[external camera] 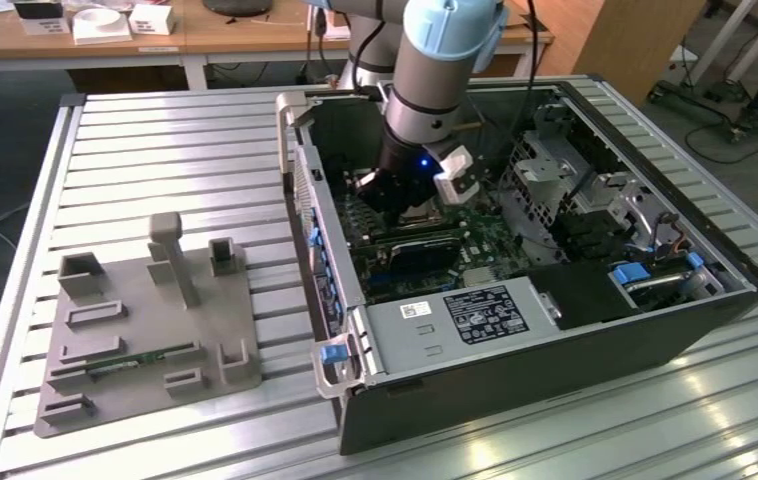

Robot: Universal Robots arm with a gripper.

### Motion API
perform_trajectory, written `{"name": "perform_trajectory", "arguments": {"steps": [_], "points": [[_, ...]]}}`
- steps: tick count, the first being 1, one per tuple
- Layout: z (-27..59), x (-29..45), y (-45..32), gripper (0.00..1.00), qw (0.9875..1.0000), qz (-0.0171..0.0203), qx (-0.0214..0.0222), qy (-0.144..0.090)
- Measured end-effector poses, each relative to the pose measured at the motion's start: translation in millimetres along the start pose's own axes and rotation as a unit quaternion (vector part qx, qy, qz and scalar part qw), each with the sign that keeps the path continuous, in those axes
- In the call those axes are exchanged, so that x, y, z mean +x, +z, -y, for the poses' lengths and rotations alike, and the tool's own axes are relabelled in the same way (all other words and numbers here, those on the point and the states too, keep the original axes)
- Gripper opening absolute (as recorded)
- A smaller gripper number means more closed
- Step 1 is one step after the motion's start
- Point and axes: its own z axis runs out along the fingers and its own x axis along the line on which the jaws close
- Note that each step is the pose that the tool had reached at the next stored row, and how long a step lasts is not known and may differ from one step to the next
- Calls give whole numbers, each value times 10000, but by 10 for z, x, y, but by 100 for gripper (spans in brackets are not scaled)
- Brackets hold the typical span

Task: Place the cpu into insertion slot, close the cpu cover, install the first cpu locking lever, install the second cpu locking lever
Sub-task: 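Install the second cpu locking lever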

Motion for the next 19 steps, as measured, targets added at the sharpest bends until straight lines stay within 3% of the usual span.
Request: {"name": "perform_trajectory", "arguments": {"steps": [12,19], "points": [[-80,1,-249,10,10000,2,1,0],[-88,0,-255,10,10000,2,1,0]]}}
